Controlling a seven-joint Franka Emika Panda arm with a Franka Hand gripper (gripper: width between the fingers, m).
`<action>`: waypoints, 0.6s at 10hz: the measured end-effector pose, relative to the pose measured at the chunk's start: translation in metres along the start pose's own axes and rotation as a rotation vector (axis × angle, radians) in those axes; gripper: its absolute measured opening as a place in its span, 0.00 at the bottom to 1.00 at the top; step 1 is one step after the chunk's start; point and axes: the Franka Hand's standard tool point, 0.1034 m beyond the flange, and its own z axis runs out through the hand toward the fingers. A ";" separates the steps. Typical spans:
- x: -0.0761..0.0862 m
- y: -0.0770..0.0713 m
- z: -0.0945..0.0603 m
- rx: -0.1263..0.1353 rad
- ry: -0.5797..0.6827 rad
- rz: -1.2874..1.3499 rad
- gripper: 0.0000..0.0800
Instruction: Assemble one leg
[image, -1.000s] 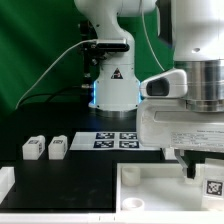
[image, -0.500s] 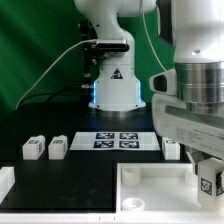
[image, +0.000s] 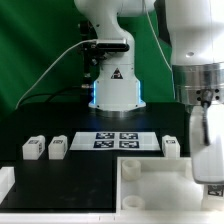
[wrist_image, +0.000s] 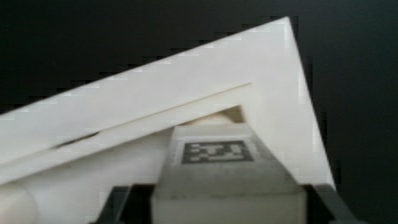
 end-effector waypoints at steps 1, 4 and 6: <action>0.000 0.000 0.000 0.002 0.004 0.008 0.37; 0.000 0.002 0.001 0.001 0.014 -0.017 0.48; 0.000 0.002 0.001 0.000 0.014 -0.018 0.77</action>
Offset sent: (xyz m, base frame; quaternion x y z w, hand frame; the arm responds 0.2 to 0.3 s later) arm 0.0000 0.0000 0.0000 0.0000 0.0000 0.0000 1.0000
